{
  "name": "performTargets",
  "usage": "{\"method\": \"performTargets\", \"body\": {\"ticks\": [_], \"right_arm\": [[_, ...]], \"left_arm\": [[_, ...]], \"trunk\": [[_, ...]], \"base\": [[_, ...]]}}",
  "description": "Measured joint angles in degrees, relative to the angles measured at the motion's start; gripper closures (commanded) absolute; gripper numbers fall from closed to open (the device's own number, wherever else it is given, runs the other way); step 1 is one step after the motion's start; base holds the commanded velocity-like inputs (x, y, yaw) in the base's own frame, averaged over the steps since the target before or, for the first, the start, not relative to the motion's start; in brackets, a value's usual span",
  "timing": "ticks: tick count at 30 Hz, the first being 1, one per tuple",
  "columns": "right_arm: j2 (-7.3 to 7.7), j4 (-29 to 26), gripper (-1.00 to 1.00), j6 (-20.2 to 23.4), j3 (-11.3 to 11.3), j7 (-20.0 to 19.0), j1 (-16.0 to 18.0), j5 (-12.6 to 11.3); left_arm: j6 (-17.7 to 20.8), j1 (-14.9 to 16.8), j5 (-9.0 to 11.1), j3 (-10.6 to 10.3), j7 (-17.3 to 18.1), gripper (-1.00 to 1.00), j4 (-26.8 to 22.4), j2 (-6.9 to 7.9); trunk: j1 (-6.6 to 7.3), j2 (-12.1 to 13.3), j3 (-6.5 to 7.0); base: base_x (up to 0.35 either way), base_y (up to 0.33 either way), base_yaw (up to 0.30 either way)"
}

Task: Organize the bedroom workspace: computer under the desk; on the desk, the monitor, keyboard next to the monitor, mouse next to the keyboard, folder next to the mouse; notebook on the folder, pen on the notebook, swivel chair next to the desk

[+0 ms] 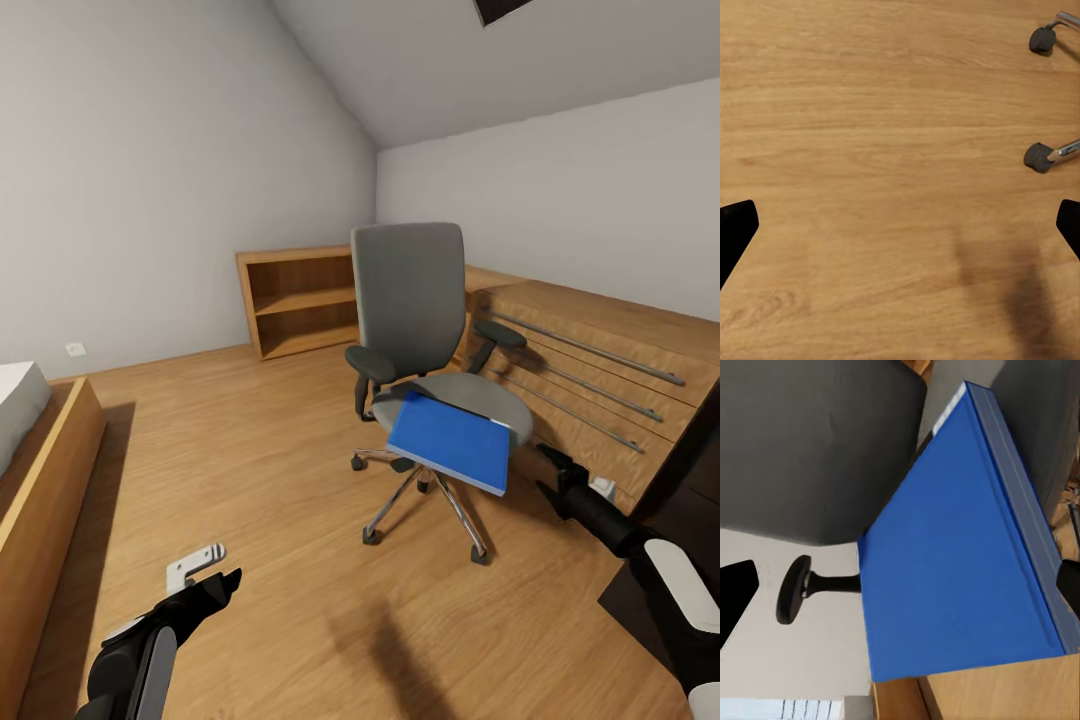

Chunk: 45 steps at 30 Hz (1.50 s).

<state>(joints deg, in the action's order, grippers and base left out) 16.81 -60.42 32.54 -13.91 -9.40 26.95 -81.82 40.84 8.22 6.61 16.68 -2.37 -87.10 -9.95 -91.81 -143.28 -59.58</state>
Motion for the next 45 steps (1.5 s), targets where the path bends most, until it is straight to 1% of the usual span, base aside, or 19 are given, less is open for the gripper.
{"method": "performTargets", "body": {"ticks": [7,11,14,17,24,45], "right_arm": [[-0.03,-1.8,-1.00,-0.2,-0.3,-3.4,0.0,0.1],[0.10,-2.0,-1.00,-0.2,-1.3,-4.3,0.0,0.2],[0.19,-2.0,-1.00,-0.2,-1.8,-5.1,0.0,0.3],[0.28,-2.1,-1.00,-0.2,-2.2,-6.4,0.0,0.4],[0.33,-2.0,-1.00,-0.1,-2.4,-7.8,0.0,0.6],[0.34,-2.0,-1.00,0.2,-2.4,-8.2,0.0,0.6]], "left_arm": [[0.0,0.0,0.0,-0.1,0.0,-1.00,0.0,0.00],[0.0,0.0,0.0,-0.1,0.0,-1.00,0.1,0.00],[0.0,0.0,0.0,-0.7,0.0,-1.00,0.1,0.00],[0.0,0.0,0.0,-1.7,0.0,-1.00,0.1,0.00],[-0.1,0.0,-0.1,-2.5,-0.1,-1.00,0.1,0.00],[-0.1,0.0,-0.1,-2.6,-0.1,-1.00,0.1,0.00]], "trunk": [[0.00,0.0,0.00],[0.00,0.0,0.00],[0.00,0.0,0.00],[0.00,0.0,0.00],[-0.18,-0.1,-1.55],[-0.73,-0.4,-6.20]], "base": [[0.000,0.000,0.000],[0.000,0.000,0.000],[0.000,0.000,0.000],[0.000,0.000,0.000],[0.000,0.000,0.000],[0.000,0.000,0.000]]}}
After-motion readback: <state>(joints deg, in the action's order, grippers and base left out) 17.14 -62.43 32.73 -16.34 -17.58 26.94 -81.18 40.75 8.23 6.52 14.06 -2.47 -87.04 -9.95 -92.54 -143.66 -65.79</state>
